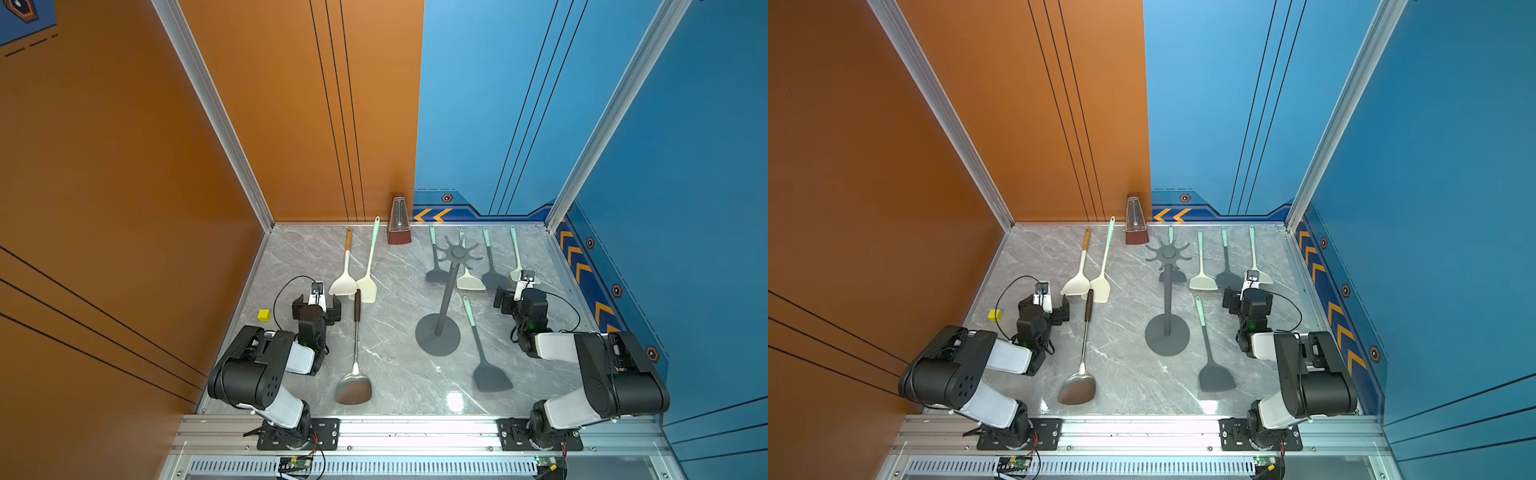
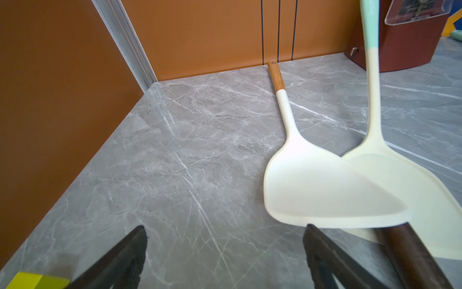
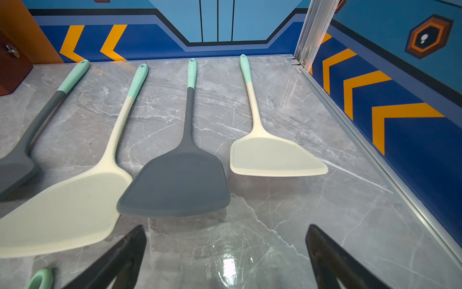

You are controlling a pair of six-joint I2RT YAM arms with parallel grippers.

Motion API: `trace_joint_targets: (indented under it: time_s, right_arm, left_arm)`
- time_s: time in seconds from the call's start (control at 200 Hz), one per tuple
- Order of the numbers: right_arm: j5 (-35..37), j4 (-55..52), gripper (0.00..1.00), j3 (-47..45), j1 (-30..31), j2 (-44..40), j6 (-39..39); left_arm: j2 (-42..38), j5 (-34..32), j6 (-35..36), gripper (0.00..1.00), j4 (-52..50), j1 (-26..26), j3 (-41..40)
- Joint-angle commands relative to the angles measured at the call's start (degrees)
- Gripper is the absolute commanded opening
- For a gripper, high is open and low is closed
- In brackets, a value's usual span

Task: Take the spatula off the kitchen utensil rack
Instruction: Reset both arms

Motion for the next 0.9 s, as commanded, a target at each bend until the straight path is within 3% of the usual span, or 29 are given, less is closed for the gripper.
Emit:
trace_joint_targets:
  time_s: [0.0,0.34,0.38,0.455,0.576,0.891]
  right_arm:
    - [-0.7,2.9,1.0,-0.7,-0.3,0.3,-0.6]
    - [-4.1,13.5,1.0,-6.9,1.7,-0.6,-4.6]
    - [-5.7,12.2,1.0,-5.8,1.2,-0.4,-4.2]
    - [-8.4,-0.3,1.0,0.9,-3.2,0.4,0.2]
    - [-2.7,1.9,1.0,0.1,-1.1,0.7,-0.5]
    - [-3.0,1.3,1.0,0.2,-1.2,0.6,-0.3]
  left_arm:
    - [0.1,2.9,1.3,0.98,3.1,0.3,0.4]
    - [-0.7,3.6,1.5,0.98,3.0,0.2,-0.4]
    - [-0.8,3.6,1.6,0.98,3.0,0.0,-0.6]
    - [-0.6,3.8,1.6,0.98,3.0,0.1,-0.3]
    - [-0.3,4.1,1.6,0.98,2.9,0.3,0.0]
    - [-0.4,4.8,1.5,0.98,2.9,0.6,-0.1]
